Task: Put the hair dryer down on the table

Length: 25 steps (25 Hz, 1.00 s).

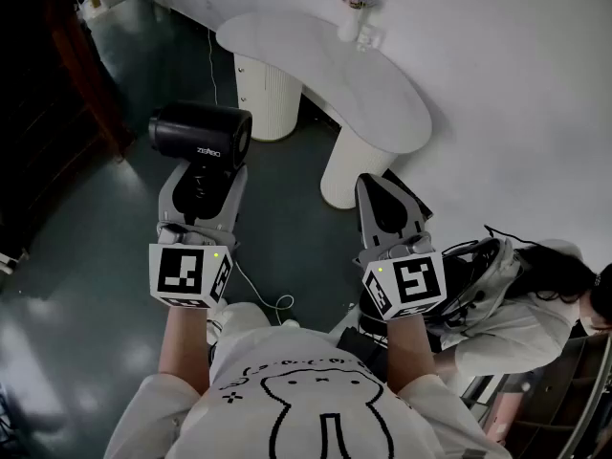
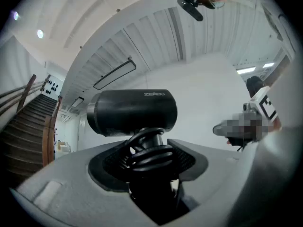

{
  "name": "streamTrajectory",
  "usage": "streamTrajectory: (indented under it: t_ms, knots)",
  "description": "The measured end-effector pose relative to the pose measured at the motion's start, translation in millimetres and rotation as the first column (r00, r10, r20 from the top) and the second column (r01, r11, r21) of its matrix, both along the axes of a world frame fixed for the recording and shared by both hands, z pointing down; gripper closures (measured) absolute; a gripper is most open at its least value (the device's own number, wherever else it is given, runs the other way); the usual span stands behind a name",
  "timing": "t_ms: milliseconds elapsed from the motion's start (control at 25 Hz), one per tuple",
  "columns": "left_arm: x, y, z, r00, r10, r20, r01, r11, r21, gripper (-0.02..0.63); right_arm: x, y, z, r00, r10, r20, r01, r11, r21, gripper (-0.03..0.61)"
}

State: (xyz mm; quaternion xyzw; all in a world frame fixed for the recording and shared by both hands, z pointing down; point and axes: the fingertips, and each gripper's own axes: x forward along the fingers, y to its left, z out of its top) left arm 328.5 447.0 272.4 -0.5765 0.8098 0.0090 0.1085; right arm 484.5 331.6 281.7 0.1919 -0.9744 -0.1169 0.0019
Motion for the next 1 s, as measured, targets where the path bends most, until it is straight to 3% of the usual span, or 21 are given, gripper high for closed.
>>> streamTrajectory:
  t_ms: [280,640,760,1000]
  knots:
    - [11.6,-1.2,-3.9,1.0,-0.011,-0.007,0.011,1.0,0.016,0.365,16.9,2.1,9.1,0.999,0.018,-0.04,-0.017,0.999,0.032,0.578]
    - [5.8,-14.7,-3.1,1.0,-0.02,0.018,0.02,1.0,0.017,0.365,12.2,-17.5,12.3,1.0,0.009,-0.023,-0.008,1.0,0.019,0.578]
    - [-11.0,-26.4,2.5,1.0,-0.019,-0.003,0.019,1.0,0.022,0.365,5.5,-28.0,22.6,0.999,0.004,-0.045,-0.003,1.0,0.017,0.578]
    - [-64.9,-84.9,4.6,1.0,0.017,-0.025,-0.017,1.0,0.013,0.365,-22.7,-99.4,13.5,0.997,0.079,0.007,-0.079,0.996,-0.046,0.578]
